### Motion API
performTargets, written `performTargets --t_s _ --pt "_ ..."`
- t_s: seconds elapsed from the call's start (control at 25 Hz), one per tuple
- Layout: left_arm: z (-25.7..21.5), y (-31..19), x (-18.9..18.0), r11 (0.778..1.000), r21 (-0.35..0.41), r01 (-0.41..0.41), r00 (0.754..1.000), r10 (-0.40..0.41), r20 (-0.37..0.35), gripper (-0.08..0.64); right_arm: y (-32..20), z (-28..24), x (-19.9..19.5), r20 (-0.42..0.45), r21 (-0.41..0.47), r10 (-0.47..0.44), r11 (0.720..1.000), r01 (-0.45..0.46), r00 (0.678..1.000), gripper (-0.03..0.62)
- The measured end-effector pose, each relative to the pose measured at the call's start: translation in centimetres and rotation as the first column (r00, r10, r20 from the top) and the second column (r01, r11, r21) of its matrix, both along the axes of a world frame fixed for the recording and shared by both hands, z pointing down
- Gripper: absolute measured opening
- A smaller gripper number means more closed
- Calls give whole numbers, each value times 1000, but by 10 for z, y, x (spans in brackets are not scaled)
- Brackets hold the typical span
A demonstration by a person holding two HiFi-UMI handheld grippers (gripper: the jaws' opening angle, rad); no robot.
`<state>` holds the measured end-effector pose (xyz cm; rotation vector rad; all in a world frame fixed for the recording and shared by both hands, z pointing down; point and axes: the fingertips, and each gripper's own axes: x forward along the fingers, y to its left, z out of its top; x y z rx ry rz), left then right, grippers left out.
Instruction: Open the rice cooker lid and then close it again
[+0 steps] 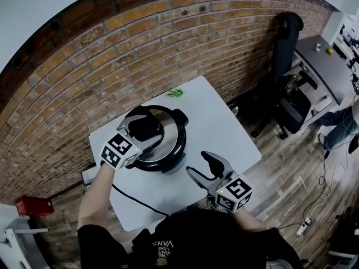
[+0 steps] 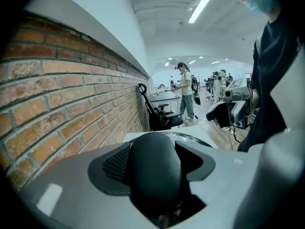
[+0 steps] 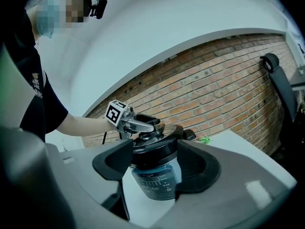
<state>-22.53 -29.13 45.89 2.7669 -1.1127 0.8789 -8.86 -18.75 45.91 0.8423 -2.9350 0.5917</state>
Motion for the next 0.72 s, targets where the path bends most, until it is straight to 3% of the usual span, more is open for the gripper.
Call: performTargets --t_s 0.2,0.32,0.48,0.6,0.72 --pt "-1 4 0 997 -1 -75 997 75 0 293 -1 0 -1 -10 2 18 1000 -18 1000 281" --pt "-1 7 3 985 1 -173 985 173 11 291 0 0 -4 -26 -3 26 1000 -26 999 281" --pt "-1 11 6 942 -1 -335 942 335 19 291 4 1 -9 -49 -4 38 999 -39 998 281" --pt "-4 17 12 896 4 -444 896 444 19 290 7 4 -10 -54 -9 66 998 -67 996 281" --pt "-6 20 15 866 11 -500 866 500 15 291 10 4 -11 -61 -14 99 995 -100 993 279"
